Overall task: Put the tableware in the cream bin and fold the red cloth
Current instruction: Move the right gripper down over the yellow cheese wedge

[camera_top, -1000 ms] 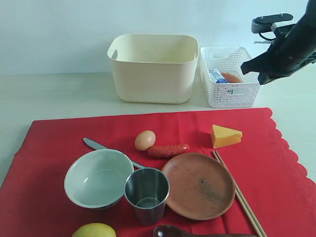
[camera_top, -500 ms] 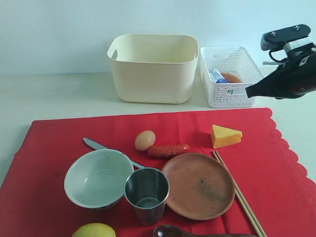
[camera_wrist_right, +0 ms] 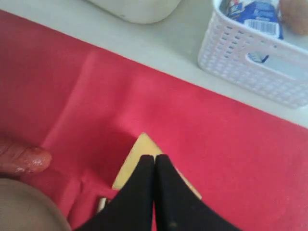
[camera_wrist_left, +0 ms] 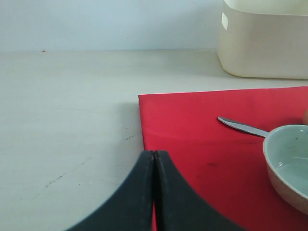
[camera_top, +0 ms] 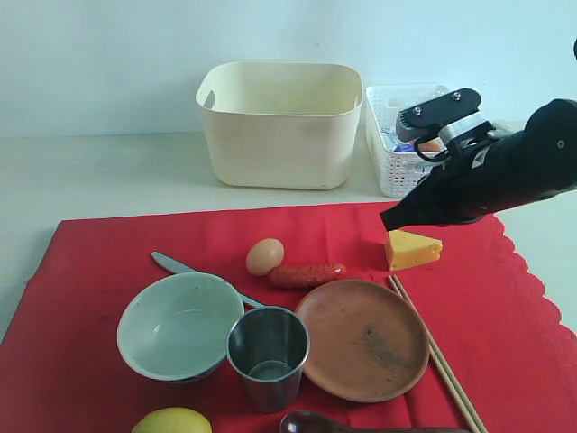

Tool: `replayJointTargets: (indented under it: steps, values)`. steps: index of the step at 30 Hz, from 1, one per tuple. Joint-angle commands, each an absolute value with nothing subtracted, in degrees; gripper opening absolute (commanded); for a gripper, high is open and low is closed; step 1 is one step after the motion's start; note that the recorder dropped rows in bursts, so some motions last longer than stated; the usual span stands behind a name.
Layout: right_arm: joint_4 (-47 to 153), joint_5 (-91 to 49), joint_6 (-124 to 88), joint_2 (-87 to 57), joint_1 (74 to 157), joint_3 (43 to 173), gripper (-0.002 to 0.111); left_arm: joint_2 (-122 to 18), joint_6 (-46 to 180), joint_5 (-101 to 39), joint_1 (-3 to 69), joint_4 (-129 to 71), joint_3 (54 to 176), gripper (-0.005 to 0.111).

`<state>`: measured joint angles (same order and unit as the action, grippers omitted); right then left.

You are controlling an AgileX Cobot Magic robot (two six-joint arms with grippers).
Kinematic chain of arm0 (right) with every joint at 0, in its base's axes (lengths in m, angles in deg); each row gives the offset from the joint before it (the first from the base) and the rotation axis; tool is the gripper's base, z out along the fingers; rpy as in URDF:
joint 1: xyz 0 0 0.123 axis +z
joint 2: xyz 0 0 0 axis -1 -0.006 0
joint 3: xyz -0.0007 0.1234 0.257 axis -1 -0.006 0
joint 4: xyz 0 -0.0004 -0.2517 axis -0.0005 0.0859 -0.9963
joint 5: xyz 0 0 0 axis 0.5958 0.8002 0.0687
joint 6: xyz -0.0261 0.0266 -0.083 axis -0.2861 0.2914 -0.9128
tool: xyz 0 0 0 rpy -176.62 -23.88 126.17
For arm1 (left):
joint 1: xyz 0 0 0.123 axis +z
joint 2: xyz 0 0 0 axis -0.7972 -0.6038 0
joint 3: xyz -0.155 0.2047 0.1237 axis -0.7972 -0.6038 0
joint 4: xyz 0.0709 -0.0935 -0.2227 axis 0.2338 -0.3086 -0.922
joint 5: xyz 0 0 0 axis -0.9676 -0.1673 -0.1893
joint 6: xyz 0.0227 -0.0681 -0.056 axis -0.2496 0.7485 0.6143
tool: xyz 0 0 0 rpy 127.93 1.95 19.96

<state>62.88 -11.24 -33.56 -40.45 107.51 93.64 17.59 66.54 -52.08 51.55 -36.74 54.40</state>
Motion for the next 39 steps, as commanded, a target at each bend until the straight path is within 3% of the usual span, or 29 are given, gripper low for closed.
replayJointTargets:
  steps: [1, 5, 9, 16, 19, 24, 39]
  values:
    - [63.64, -7.47, -33.53, -40.51, 108.01, 94.26, 0.0, 17.94, 66.67, -51.53, 51.13, -36.97, 54.28, 0.0]
    - [63.64, -1.18, -33.53, -40.54, 108.01, 97.23, 0.004, 17.94, 66.67, -51.53, 51.13, -36.97, 54.28, 0.0]
    - [63.64, 5.6, -33.53, -40.65, 108.01, 100.56, 0.018, 17.94, 66.67, -51.53, 51.13, -36.97, 54.28, 0.0]
    - [63.53, 15.21, -33.53, -43.05, 108.01, 105.87, 0.06, 17.94, 66.67, -51.53, 51.13, -36.97, 54.28, 0.0]
    - [61.52, 17.1, -33.69, -44.49, 108.01, 107.35, 0.071, 17.94, 66.67, -51.53, 51.13, -36.97, 54.28, 0.0]
    - [54.98, 17.6, -33.69, -46.76, 108.01, 107.75, 0.076, 17.94, 66.67, -51.53, 51.13, -36.97, 54.28, 0.0]
    - [51.07, 13.45, -45.57, -50.25, 108.01, 107.75, 0.076, 17.94, 66.67, -51.53, 51.13, -36.97, 54.28, 0.0]
